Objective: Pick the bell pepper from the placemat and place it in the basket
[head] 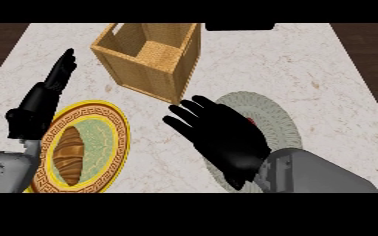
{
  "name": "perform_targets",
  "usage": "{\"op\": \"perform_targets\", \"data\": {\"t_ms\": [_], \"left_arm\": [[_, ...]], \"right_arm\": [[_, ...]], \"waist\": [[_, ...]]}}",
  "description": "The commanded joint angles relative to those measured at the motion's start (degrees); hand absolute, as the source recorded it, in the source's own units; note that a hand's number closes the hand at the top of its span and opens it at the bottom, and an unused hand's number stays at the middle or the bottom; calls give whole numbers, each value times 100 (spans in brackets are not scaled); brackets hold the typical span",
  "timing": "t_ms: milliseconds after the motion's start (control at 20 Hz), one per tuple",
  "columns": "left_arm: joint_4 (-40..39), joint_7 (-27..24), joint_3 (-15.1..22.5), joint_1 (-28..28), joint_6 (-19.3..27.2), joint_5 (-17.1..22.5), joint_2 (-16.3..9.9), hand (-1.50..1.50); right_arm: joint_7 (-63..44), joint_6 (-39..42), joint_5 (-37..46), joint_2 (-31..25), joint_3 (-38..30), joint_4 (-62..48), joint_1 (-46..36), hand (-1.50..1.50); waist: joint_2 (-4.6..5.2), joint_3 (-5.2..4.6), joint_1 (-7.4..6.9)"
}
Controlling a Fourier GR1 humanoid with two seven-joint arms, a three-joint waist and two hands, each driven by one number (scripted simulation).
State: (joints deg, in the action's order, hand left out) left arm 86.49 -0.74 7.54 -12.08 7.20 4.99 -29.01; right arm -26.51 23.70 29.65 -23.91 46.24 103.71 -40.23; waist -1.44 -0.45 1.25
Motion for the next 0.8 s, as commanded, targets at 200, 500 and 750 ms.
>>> {"op": "perform_targets", "data": {"t_ms": [200, 500, 750], "left_arm": [[-108, -87, 155, -99, 182, -244, 329, 0], [356, -278, -121, 474, -127, -147, 129, 0], [361, -9, -258, 308, -311, -136, 183, 0]], "right_arm": [[-1874, 2817, -1548, 121, -618, 441, -968, -150], [-2730, 3313, -1956, 447, -883, 340, -706, -150], [-1753, 3297, -1282, 116, -969, -55, -520, -150]], "waist": [[102, 22, -17], [108, 39, -137], [141, 45, -153]]}}
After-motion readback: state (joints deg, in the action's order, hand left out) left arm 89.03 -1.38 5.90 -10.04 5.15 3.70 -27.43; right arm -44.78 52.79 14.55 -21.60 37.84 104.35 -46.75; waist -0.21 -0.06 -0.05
